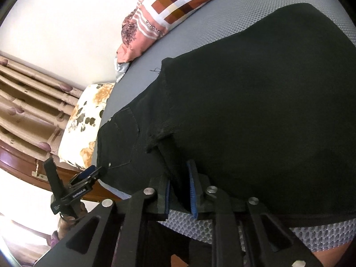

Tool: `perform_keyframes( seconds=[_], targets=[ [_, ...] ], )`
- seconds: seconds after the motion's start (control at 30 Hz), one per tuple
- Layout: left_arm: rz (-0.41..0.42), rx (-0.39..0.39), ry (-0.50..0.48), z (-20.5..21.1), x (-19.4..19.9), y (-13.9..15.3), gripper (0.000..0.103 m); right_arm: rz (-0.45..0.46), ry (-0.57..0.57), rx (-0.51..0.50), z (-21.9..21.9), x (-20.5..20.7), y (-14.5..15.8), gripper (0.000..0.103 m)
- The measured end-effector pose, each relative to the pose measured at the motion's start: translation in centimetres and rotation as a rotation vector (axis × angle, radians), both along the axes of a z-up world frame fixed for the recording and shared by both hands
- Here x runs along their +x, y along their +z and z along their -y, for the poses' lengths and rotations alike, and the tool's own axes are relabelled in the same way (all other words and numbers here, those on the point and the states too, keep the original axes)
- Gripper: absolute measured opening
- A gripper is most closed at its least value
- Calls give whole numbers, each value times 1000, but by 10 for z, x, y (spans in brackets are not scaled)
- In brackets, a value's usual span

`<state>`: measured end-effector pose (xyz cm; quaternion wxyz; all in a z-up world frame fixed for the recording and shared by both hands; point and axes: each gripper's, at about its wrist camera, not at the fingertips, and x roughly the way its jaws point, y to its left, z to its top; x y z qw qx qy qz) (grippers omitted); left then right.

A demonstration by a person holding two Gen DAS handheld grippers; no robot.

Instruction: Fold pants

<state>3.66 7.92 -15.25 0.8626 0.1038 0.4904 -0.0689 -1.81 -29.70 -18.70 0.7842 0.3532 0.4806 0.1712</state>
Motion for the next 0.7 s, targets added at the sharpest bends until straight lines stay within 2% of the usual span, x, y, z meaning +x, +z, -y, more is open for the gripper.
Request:
perform_keyframes(
  seconds=[0.13,0.2,0.33,0.43,0.5,0.57,0.7],
  targets=[
    [0,4,-2,0,0,0,83,6,12,18,-3,-1,0,26],
    [0,3,-1,1,0,0,83,12,19,43,-4,-2,1,33],
    [0,3,-1,1,0,-1,83,18,32,70,-6,-2,0,36],
    [1,3,-2,1,0,0,83,22,39,211,-3,-3,-6,36],
    [0,5,-2,1,0,0,83,14,41,376,-2,-4,-15,36],
    [0,6,-4,2,-1,0,83,19,27,470,1,-6,-18,36],
    [8,0,-4,1,-1,3,83,71,-8,475,15,-10,-8,36]
  ],
)
